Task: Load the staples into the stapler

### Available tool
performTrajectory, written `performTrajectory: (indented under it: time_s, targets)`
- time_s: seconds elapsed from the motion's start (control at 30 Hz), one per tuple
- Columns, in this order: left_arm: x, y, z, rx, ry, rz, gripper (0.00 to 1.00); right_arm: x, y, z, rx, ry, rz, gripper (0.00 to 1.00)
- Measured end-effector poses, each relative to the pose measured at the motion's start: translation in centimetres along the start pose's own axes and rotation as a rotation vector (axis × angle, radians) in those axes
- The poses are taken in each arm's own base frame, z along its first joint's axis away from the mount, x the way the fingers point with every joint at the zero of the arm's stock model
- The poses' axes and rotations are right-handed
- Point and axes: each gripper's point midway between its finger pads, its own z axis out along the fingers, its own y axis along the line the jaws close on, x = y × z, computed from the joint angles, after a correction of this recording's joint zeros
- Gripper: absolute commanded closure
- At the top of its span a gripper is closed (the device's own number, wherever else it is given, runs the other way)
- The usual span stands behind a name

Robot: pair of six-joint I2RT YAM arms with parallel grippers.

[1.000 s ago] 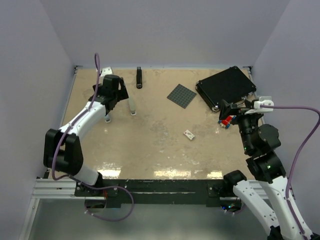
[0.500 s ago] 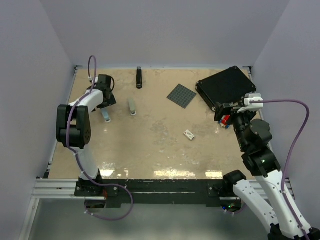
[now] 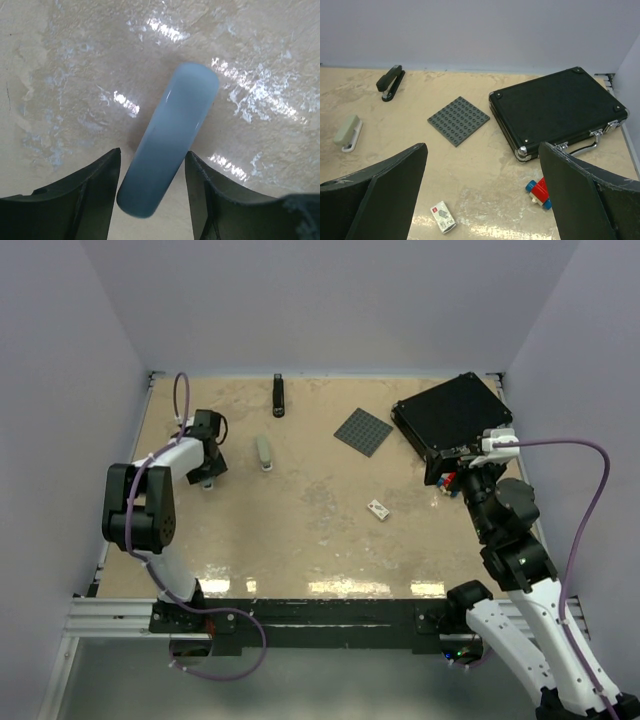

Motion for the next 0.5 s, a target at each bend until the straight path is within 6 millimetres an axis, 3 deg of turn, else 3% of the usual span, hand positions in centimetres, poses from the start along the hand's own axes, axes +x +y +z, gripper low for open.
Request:
performTrajectory:
  time_s: [0.23,0.5]
  targets:
    - [0.6,-0.2,-0.9,0.046,0.005,-0.022,0.55,0.0,0.6,-0.1,-0.033,-0.004,0.016,0.02]
    - [3.2,-1.3,-1.4,0.112,0.047,-0.019,0.58,0.3,1.3,0.0,-0.064,0.007,0.036,0.01]
